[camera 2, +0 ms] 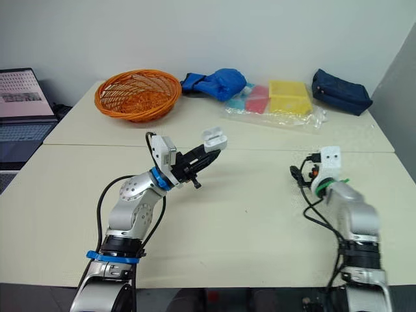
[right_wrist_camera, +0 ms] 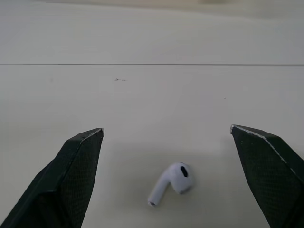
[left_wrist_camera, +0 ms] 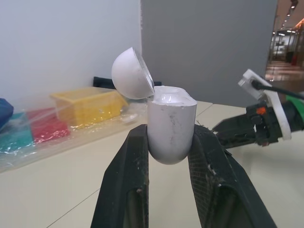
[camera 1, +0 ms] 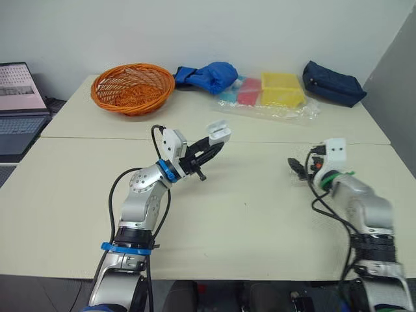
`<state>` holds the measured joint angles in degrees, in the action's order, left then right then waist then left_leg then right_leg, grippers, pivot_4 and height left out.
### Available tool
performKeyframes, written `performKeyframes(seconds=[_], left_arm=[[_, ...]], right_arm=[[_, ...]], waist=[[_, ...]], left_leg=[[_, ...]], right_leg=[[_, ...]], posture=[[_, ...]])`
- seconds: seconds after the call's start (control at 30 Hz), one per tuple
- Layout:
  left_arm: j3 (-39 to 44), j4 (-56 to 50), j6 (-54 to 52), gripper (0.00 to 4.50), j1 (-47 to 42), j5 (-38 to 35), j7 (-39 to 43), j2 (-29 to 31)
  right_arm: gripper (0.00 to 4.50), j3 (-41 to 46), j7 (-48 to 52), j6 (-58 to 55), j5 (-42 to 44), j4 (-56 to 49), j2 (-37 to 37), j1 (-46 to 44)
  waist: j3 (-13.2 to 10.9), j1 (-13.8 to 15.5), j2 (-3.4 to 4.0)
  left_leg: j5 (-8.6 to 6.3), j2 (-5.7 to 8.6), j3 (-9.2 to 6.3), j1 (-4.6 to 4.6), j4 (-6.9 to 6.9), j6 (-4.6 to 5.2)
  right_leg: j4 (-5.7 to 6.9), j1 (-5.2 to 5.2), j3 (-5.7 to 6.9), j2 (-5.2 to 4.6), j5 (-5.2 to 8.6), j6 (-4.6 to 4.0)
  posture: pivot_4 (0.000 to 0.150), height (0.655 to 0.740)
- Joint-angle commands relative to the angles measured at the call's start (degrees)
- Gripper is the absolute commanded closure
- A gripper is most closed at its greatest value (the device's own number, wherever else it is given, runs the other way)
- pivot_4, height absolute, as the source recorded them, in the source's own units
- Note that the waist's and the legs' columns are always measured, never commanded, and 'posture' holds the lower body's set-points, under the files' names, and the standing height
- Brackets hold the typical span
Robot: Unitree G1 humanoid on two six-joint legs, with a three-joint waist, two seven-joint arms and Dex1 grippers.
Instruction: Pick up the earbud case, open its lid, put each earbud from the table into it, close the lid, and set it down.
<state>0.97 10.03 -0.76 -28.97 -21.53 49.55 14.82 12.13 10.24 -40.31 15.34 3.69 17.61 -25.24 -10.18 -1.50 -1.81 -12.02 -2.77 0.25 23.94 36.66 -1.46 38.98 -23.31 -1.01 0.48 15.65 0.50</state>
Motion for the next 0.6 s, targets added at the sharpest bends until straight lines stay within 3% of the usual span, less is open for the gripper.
performKeyframes(seconds=[0.03, 0.17, 0.53, 0.6], left_arm=[[0.6, -1.6, 1.6, 3.72, -0.3, 0.0, -0.4, 0.2], [0.8, -3.0, 1.1, 3.72, -0.7, 0.2, -1.6, 0.7], [0.0, -8.4, -1.9, 3.72, -0.3, -0.1, -4.2, 1.2], [-0.1, -8.6, -2.2, 3.72, -0.4, -0.2, -4.3, 1.1]], right_arm=[[0.04, 0.0, -4.2, 3.1, -2.8, -1.2, -1.0, 0.2], [0.04, 0.0, -10.1, 6.8, -6.9, 0.5, -3.0, 1.8], [0.04, 1.6, -17.7, 5.8, -5.7, -2.2, -13.4, 3.9], [0.40, 3.1, -19.5, 5.7, -5.4, -1.3, -14.4, 3.5]], waist=[[0.0, 0.3, 0.00], [0.0, 0.3, 0.00], [0.0, -0.1, 0.02], [0.0, -0.1, 0.02]], left_leg=[[0.00, 0.03, 0.01, 0.03, 0.00, 0.00], [-0.01, 0.09, 0.11, 0.06, 0.00, -0.01], [0.00, -0.03, -0.01, -0.05, -0.02, 0.00], [0.00, -0.01, 0.04, -0.06, -0.02, 0.00]], right_leg=[[-0.03, 0.00, 0.00, -0.05, 0.02, 0.03], [-0.09, 0.00, -0.05, -0.16, 0.04, 0.10], [0.04, 0.00, 0.00, -0.02, 0.03, 0.07], [0.03, 0.00, -0.03, -0.03, 0.03, 0.07]], posture=[[0.150, 0.7400], [0.150, 0.7400], [0.150, 0.7400], [0.150, 0.7400]])
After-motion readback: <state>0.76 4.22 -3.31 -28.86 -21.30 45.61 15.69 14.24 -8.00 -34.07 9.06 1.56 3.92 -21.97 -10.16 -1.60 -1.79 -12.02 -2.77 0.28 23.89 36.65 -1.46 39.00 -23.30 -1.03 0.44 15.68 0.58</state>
